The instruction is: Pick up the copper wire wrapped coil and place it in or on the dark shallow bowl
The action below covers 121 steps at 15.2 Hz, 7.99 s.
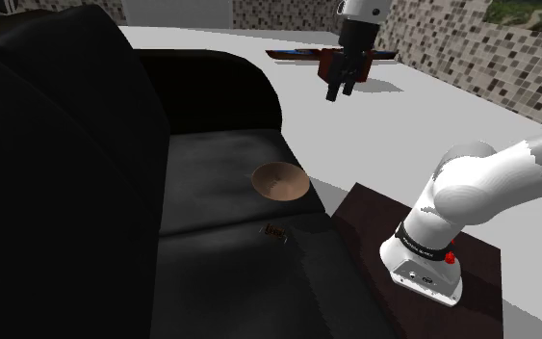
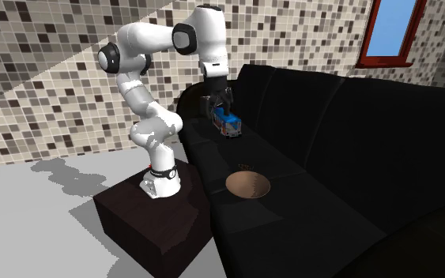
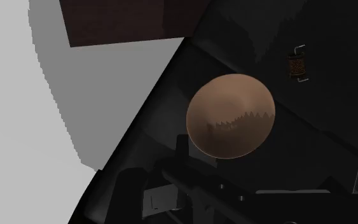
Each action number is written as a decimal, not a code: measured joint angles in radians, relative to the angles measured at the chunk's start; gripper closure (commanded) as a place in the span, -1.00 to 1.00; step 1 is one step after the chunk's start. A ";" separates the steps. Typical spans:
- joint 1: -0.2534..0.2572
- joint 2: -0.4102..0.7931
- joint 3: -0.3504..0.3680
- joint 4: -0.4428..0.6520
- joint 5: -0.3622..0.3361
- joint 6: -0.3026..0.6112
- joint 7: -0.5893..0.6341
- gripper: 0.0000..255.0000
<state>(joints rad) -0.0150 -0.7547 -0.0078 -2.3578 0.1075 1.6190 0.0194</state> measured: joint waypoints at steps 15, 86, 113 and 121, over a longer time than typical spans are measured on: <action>0.124 0.081 0.203 -0.268 0.122 0.358 0.088 -1.00; 0.106 0.343 0.226 -0.211 0.085 0.547 -0.016 1.00; 0.048 0.535 0.160 -0.255 0.048 0.773 -0.134 -1.00; 0.044 0.478 0.152 -0.232 0.044 0.694 -0.137 -1.00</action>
<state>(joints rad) 0.0287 -0.2764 0.1439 -2.5897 0.1519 2.3125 -0.1172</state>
